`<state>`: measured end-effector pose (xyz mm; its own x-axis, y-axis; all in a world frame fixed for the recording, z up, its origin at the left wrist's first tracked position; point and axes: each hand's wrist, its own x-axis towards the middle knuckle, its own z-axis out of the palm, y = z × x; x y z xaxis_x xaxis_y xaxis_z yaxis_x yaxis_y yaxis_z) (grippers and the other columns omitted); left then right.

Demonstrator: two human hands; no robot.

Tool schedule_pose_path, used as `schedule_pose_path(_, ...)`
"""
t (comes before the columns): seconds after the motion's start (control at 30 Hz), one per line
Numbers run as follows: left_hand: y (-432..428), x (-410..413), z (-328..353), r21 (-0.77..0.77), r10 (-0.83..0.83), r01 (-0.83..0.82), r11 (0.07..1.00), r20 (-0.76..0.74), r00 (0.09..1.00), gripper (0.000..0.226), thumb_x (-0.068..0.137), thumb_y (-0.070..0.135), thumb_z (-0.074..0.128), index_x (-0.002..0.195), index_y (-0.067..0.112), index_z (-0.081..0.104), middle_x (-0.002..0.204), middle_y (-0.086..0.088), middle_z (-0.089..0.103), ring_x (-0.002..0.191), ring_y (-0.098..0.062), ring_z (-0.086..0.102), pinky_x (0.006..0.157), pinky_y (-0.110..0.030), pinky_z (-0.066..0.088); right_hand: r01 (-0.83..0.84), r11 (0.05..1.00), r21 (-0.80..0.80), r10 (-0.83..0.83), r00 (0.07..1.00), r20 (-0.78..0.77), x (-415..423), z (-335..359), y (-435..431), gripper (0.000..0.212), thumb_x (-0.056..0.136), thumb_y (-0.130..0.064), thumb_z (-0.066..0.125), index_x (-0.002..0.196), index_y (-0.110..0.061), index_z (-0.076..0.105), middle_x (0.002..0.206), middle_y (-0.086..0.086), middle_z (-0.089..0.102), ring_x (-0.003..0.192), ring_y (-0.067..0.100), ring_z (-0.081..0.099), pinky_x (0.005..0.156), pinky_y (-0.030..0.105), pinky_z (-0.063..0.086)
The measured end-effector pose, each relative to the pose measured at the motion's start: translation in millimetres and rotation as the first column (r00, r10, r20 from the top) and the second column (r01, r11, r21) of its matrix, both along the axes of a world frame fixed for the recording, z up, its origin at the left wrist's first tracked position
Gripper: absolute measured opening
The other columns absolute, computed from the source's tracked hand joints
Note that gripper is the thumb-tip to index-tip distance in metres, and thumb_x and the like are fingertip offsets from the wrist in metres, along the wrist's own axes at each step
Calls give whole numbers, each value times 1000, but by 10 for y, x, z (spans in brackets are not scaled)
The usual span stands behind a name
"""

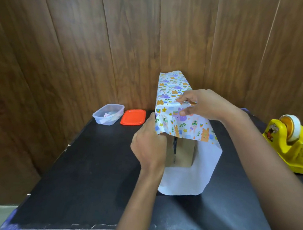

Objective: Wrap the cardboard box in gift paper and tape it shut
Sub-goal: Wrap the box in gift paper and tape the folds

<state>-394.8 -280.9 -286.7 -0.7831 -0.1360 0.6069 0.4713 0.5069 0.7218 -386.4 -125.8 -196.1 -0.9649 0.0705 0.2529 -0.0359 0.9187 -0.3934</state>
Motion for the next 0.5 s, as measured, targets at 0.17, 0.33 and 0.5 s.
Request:
schedule_pose_path(0.17,-104,-173,-106,-215,90,-125,969,-168,982,26,71,14,54,90,12,72,67,-7,69,62,-26,66,49,-30,49,63,991,114,-59,998,-34,-64,-24,15,37,82,-38,68,117,-29,61,119,-5,63,117,15,52,115,45,-2)
schedule_pose_path(0.33,-156,-223,-166,-322,-69,-83,943,-434,898,49,60,-6,64,106,8,71,109,-6,70,98,-21,69,70,-29,54,90,987,130,-86,996,-33,-65,-34,38,37,83,-40,67,118,-32,59,121,-8,61,118,15,51,114,51,-5)
schedule_pose_path(0.5,-371,-352,-263,-489,-134,-211,847,-579,804,47,86,-6,31,105,8,72,113,-12,68,103,-26,66,77,-35,52,81,986,145,-78,997,-22,-53,-18,14,36,84,-41,65,118,-32,59,120,-8,61,118,16,50,114,51,-1)
